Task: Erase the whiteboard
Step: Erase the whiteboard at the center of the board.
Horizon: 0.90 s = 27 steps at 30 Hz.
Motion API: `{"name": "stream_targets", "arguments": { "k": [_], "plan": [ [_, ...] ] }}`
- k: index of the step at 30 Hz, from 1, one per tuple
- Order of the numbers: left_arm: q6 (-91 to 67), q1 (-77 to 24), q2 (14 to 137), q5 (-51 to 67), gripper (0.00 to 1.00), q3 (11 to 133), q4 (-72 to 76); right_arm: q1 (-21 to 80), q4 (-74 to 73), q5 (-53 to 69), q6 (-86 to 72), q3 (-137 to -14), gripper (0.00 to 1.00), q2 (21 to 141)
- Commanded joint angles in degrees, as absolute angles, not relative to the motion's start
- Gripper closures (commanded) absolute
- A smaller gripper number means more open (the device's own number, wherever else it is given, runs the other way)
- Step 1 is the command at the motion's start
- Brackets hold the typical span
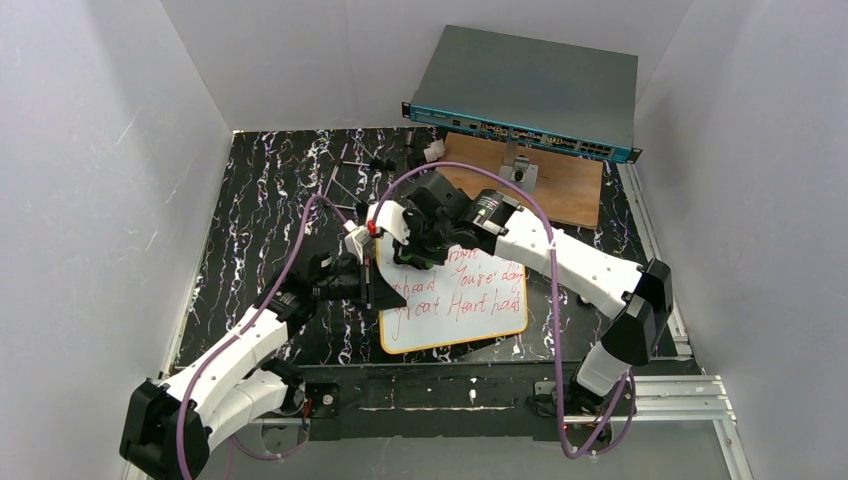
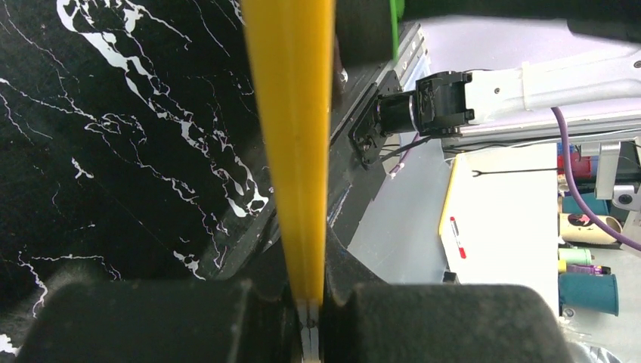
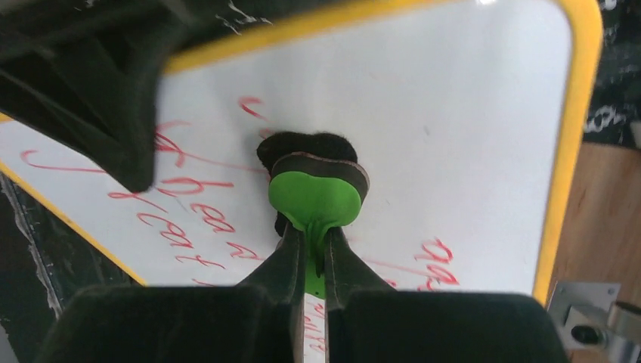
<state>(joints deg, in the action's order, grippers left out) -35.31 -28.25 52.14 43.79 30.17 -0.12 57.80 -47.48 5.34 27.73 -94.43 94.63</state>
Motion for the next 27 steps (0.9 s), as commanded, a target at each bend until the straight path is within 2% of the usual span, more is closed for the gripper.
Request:
{"name": "stream_targets", "arguments": {
  "k": [1,6,12,17,21,27],
  "plan": [
    [-33.5,-28.3,48.5,45.7,1.00,30.4,5.7,53.1,-44.6,-1.2,25.8,-92.2,0.99,91.7],
    [-33.6,-28.3,48.5,45.9,1.00,30.5,5.8,50.4,-41.2,-6.2,21.1,-95.5,0.99,94.1],
    [-34.5,-28.3,49.1,46.2,1.00,30.6,7.2,53.7,-45.5,1.2,22.7,-101.8,0.99,97.9],
    [-34.3,-28.3,48.4,46.0,1.00,30.2,7.1,56.5,-49.1,8.9,28.3,-96.0,0.99,94.5],
    [-34.4,-28.3,48.0,46.1,1.00,29.7,7.8,54.3,-46.8,6.2,27.8,-90.5,0.99,91.8],
    [-35.0,-28.3,47.8,46.2,1.00,28.9,8.9,47.7,-43.5,2.3,22.0,-93.5,0.99,93.5]
  ]
}}
